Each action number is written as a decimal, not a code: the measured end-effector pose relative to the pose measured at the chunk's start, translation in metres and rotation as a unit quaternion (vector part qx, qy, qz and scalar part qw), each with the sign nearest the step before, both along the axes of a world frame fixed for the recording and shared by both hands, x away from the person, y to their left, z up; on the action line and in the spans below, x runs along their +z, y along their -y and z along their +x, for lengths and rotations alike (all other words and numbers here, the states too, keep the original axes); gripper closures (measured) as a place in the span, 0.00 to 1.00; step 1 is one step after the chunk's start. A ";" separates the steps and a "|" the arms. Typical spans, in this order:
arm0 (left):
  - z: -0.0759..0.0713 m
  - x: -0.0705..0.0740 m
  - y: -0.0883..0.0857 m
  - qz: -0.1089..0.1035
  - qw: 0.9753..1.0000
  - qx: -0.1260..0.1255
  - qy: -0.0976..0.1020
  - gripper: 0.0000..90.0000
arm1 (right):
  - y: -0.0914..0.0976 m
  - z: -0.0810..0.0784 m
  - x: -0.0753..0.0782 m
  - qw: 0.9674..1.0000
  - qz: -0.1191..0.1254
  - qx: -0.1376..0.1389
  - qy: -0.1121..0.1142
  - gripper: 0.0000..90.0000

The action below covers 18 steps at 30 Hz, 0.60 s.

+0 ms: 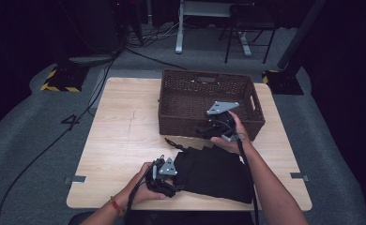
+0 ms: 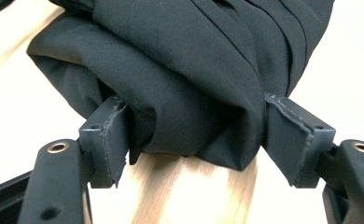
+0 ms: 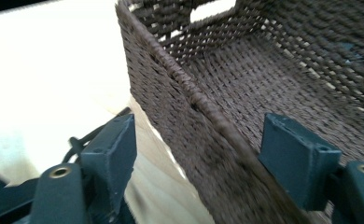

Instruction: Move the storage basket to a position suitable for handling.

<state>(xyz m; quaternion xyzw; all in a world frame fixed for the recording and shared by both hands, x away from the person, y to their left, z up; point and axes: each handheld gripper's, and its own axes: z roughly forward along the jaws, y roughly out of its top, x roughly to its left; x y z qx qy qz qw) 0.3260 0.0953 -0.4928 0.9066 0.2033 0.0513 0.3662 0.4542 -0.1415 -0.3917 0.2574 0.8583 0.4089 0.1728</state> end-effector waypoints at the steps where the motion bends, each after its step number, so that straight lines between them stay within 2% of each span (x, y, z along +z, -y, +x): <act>1: -0.001 0.001 -0.001 0.003 1.000 0.000 0.005 0.32 | 0.006 -0.005 0.003 1.000 0.006 -0.002 0.006 0.29; 3: -0.002 0.006 -0.005 0.003 1.000 0.005 0.010 0.30 | 0.021 -0.018 0.009 1.000 0.010 -0.007 0.020 0.28; 5: -0.004 0.011 -0.010 -0.009 1.000 0.021 0.012 0.27 | 0.039 -0.033 0.015 0.999 0.012 -0.013 0.034 0.27; 8: -0.004 0.018 -0.020 -0.015 0.999 0.045 0.020 0.21 | 0.068 -0.061 0.018 0.999 0.005 -0.020 0.048 0.25; 13: 0.001 0.019 -0.031 -0.017 0.996 0.084 0.021 0.18 | 0.112 -0.103 0.002 0.999 0.002 -0.036 0.033 0.23; 14: 0.001 0.019 -0.031 -0.017 0.996 0.084 0.021 0.18 | 0.112 -0.103 0.002 0.999 0.002 -0.036 0.033 0.23; 15: 0.003 0.018 -0.031 -0.013 0.996 0.090 0.022 0.18 | 0.125 -0.119 -0.012 0.999 -0.004 -0.043 0.021 0.22; 16: 0.004 0.018 -0.031 -0.011 0.996 0.089 0.022 0.18 | 0.125 -0.119 -0.012 0.999 -0.004 -0.043 0.021 0.22; 17: 0.005 0.017 -0.029 -0.003 0.996 0.085 0.022 0.18 | 0.129 -0.123 -0.017 0.999 -0.005 -0.047 0.016 0.22; 18: 0.006 0.013 -0.024 0.018 0.997 0.074 0.023 0.18 | 0.140 -0.132 -0.033 0.998 0.000 -0.055 -0.005 0.22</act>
